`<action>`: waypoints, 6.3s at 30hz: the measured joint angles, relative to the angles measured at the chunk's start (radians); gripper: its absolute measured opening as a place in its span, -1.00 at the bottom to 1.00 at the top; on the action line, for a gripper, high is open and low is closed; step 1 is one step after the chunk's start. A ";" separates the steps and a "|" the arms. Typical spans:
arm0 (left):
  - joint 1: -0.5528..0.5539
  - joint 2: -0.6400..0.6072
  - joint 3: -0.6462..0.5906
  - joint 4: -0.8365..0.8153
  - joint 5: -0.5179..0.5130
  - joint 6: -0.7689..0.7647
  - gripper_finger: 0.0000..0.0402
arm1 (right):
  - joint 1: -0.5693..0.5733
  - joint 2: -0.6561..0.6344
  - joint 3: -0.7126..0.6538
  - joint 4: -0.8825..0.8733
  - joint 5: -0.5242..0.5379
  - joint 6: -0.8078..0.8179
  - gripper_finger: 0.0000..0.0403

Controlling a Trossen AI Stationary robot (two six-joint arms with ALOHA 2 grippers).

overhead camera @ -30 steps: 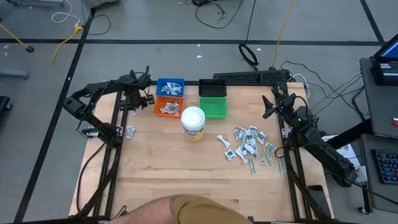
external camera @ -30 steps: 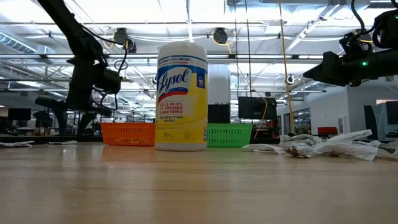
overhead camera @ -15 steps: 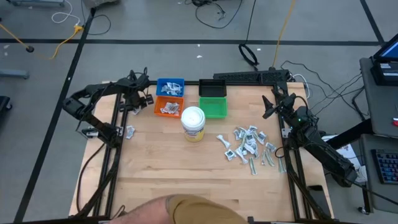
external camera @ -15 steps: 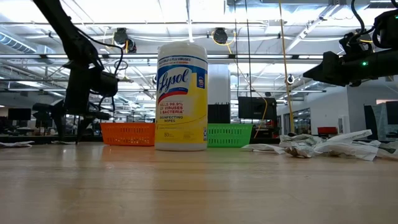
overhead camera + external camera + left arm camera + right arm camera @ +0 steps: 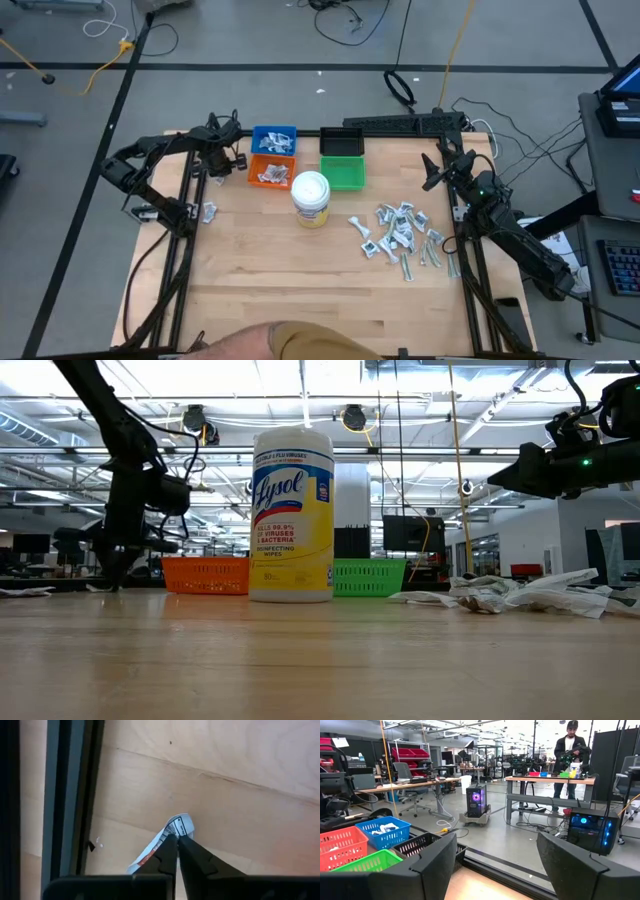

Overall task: Pick & Place First Aid Supplies
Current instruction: Put the orange ointment pack into the orange bin

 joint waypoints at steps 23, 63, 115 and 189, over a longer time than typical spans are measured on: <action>-0.090 -0.168 0.134 -0.285 -0.023 0.131 -0.99 | 0.000 0.000 0.000 0.000 0.000 0.000 0.35; -0.428 0.435 0.773 -0.382 0.099 0.674 -0.95 | 0.000 0.000 0.000 0.000 0.000 0.000 0.35; -0.623 -0.033 0.027 -0.452 -0.085 -0.210 -0.03 | 0.000 0.000 0.000 0.000 0.000 0.000 0.36; -0.411 0.167 0.628 -0.627 0.074 0.567 -0.99 | 0.000 0.000 0.000 0.000 0.000 0.000 0.35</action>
